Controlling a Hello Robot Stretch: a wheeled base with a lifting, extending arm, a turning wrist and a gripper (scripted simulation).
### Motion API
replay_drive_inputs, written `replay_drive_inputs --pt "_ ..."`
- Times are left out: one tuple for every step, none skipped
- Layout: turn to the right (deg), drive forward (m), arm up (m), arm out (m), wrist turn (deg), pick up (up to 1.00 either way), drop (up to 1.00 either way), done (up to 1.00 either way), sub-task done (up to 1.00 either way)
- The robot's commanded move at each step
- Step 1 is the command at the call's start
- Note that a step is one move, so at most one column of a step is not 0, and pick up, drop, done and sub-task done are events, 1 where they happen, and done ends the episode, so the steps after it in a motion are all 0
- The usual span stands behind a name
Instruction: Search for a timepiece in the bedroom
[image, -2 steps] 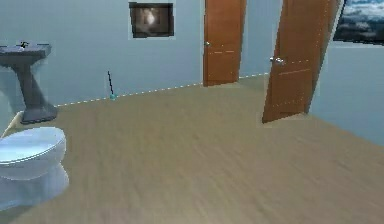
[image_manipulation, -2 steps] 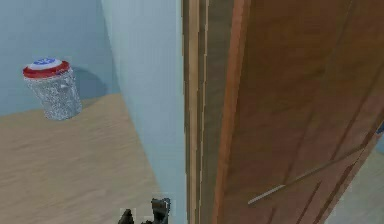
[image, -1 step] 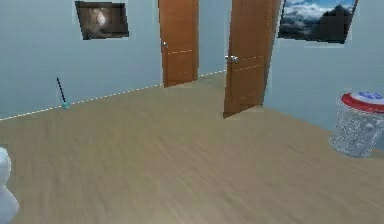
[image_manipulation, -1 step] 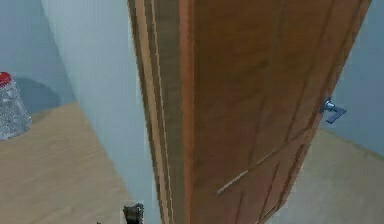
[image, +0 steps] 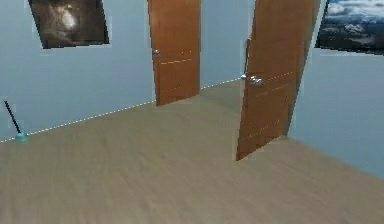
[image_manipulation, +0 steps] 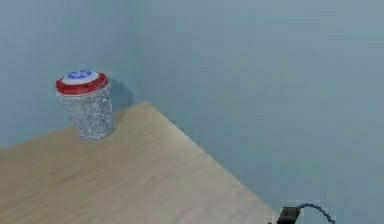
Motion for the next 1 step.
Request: replay_drive_inputs --pt "0.0 1.0 0.0 0.0 0.0 0.0 0.0 0.0 0.0"
